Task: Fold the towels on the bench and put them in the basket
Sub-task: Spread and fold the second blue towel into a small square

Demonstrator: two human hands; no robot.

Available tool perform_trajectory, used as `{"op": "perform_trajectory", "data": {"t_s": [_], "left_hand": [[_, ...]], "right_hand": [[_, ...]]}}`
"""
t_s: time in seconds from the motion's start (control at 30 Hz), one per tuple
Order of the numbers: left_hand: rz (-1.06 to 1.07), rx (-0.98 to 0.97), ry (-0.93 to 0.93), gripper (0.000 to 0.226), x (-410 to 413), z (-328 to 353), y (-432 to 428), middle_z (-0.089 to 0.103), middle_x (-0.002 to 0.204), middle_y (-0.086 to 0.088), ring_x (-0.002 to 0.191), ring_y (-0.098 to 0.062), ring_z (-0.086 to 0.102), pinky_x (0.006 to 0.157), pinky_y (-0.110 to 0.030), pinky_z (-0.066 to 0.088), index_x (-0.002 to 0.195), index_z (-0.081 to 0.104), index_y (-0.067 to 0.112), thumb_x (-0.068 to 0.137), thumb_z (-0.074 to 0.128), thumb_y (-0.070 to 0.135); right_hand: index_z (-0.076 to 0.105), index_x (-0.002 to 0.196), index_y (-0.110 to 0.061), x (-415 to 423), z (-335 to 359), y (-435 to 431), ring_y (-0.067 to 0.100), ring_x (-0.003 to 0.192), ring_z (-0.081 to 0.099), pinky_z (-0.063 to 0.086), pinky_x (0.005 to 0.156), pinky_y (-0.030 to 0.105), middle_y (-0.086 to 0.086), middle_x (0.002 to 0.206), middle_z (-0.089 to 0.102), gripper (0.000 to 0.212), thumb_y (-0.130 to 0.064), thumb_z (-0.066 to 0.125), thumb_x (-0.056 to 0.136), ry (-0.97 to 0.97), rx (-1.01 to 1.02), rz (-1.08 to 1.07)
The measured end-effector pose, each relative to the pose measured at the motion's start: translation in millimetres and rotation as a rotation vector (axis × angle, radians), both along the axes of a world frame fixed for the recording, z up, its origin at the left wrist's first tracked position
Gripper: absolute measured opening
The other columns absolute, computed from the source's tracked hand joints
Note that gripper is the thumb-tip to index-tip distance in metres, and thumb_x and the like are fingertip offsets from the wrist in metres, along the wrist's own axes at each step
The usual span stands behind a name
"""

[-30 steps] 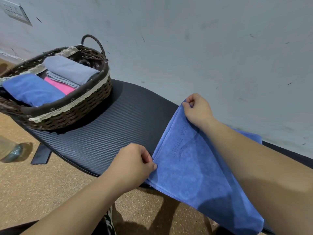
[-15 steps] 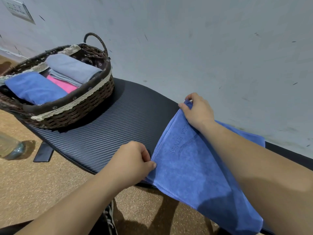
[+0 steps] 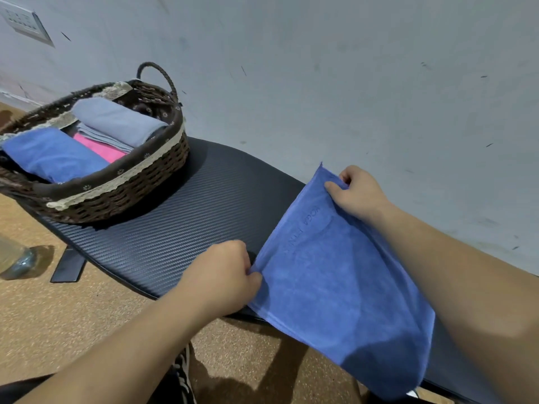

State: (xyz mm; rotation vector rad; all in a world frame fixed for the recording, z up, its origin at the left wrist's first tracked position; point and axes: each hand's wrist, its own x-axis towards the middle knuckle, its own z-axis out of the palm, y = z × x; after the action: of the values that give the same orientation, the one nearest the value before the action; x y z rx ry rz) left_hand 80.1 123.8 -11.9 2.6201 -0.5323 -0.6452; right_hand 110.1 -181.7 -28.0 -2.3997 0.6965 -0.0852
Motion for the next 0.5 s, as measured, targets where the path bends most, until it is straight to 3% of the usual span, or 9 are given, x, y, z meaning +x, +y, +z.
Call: {"op": "perform_trajectory", "data": {"t_s": [0.13,0.23,0.33,0.43,0.5], "left_hand": [[0.108,-0.071,0.121,0.011,18.9,5.1,0.9,0.073,0.081,-0.003,0.076,-0.017,0.069,0.065,-0.037,0.056,0.089,0.069,0.015,0.083,0.070,0.024],[0.229,-0.144,0.233,0.011,25.5,4.1,-4.0,0.076,0.086,-0.015,0.072,-0.026,0.072,0.063,-0.041,0.063,0.089,0.072,0.009,0.083,0.067,0.017],[0.328,-0.174,0.270,0.009,32.7,1.1,-11.9,0.077,0.082,-0.019,0.064,-0.026,0.077,0.059,-0.038,0.063,0.087,0.069,0.010,0.085,0.062,0.016],[0.355,-0.152,0.172,0.008,41.2,-2.0,-22.1,0.076,0.063,-0.009,0.059,-0.027,0.077,0.061,-0.042,0.065,0.083,0.066,0.017,0.082,0.059,0.018],[0.338,-0.151,0.039,0.011,46.0,-4.7,-30.2,0.075,0.063,-0.003,0.066,-0.028,0.076,0.068,-0.041,0.065,0.088,0.065,0.022,0.081,0.057,0.018]], "right_hand": [[0.043,0.082,-0.021,-14.7,6.3,-8.1,0.017,0.070,0.052,0.041,0.065,0.035,-0.003,0.081,0.055,0.035,-0.046,0.062,0.096,0.140,-0.085,0.007],[0.050,0.074,-0.016,-33.8,16.0,-17.2,0.022,0.067,0.054,0.038,0.058,0.033,0.003,0.079,0.058,0.045,-0.054,0.055,0.096,0.333,-0.046,-0.031],[0.069,0.095,-0.008,-58.2,29.0,-24.1,0.025,0.074,0.067,0.048,0.062,0.029,0.007,0.091,0.071,0.034,-0.039,0.056,0.086,0.421,0.223,-0.168],[0.066,0.095,-0.009,-83.1,35.0,-30.6,0.029,0.064,0.063,0.045,0.059,0.029,0.010,0.077,0.068,0.024,-0.024,0.057,0.079,0.627,0.362,-0.189],[0.065,0.098,-0.008,-95.1,32.5,-36.0,0.032,0.068,0.065,0.046,0.064,0.035,0.015,0.079,0.068,0.023,-0.020,0.059,0.080,0.670,0.448,-0.214]]}}
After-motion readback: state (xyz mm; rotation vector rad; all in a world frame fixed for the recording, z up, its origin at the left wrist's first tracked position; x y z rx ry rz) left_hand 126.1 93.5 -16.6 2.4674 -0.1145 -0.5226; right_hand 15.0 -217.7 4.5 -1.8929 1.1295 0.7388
